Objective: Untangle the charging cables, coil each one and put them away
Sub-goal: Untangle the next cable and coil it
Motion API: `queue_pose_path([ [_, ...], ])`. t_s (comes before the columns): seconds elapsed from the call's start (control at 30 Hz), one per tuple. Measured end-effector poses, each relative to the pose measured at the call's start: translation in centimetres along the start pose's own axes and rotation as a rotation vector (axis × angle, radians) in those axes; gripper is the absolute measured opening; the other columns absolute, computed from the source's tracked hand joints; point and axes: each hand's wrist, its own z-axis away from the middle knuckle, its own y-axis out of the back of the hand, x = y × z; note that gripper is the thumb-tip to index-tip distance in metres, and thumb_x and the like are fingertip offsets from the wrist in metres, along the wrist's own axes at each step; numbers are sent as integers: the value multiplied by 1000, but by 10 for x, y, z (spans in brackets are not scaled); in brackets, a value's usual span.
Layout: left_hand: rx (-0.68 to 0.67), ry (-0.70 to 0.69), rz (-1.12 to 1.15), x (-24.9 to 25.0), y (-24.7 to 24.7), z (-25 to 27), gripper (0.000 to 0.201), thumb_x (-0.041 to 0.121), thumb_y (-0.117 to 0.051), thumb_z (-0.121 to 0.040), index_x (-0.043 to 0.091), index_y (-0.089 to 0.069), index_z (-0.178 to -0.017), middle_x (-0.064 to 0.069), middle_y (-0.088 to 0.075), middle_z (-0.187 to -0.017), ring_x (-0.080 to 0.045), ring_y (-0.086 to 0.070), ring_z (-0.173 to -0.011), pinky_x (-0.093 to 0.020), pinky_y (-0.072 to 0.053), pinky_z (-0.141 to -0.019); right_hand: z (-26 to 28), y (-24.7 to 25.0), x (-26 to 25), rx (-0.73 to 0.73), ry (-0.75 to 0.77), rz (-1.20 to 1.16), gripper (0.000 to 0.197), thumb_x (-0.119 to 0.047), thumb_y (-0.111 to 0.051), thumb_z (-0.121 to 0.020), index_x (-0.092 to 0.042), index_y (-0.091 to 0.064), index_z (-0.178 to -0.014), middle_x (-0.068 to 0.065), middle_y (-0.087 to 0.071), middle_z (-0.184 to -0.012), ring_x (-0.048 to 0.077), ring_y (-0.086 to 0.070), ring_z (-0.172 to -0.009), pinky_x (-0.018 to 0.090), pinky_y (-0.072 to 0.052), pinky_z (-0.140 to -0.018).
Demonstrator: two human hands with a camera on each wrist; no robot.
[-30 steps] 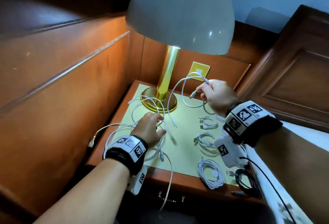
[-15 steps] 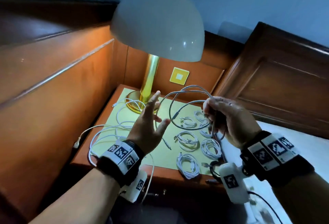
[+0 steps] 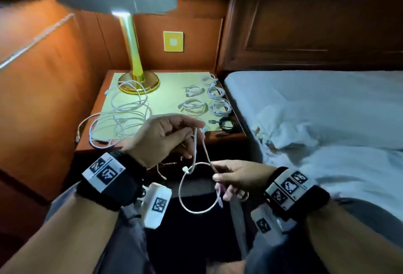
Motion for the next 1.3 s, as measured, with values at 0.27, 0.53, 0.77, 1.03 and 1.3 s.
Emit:
queue_pose_path([
  [0.27, 120, -231, -746, -32, -26, -19, 15, 8, -71, -89, 23, -76, -93, 9, -61, -85, -4, -57, -74, -12, -45, -70, 4, 37, 3, 431, 283, 148, 28, -24, -52, -99, -22, -68, -122, -5, -70, -119, 8, -63, -111, 22, -46, -98],
  [0.53, 190, -113, -554, -54, -34, -39, 12, 17, -67, -95, 28, -69, -98, 6, -67, -81, -21, -64, -61, -30, -55, -58, 11, 39, -13, 89, 363, -491, 26, -24, -48, -101, -9, -62, -85, 1, -53, -57, 28, -64, -62, 37, -45, -65],
  [0.77, 300, 61, -440, -65, -15, -55, 13, 22, -70, -92, 31, -63, -86, 4, -62, -73, -7, -50, -49, -26, -42, -54, 11, 113, -1, 349, 439, -1391, 18, -19, -42, -85, -16, -56, -74, -9, -21, -49, 7, -17, -37, 22, -13, -39],
  [1.03, 213, 170, -774, -74, -13, -51, 20, 13, -70, -90, 33, -72, -87, 11, -68, -83, -2, -57, -62, -14, -41, -62, -14, 113, 12, 688, 455, -1159, 26, -16, -45, -103, -10, -70, -103, -1, -56, -69, 9, -49, -53, 20, -37, -47],
  [1.3, 52, -136, -820, -69, -31, -47, 29, -2, -73, -83, 25, -80, -94, 16, -69, -85, 1, -65, -80, -6, -44, -73, -42, 63, 15, 674, 504, 186, 18, -26, -63, -96, -24, -77, -108, -8, -71, -97, 1, -63, -88, 18, -48, -84],
])
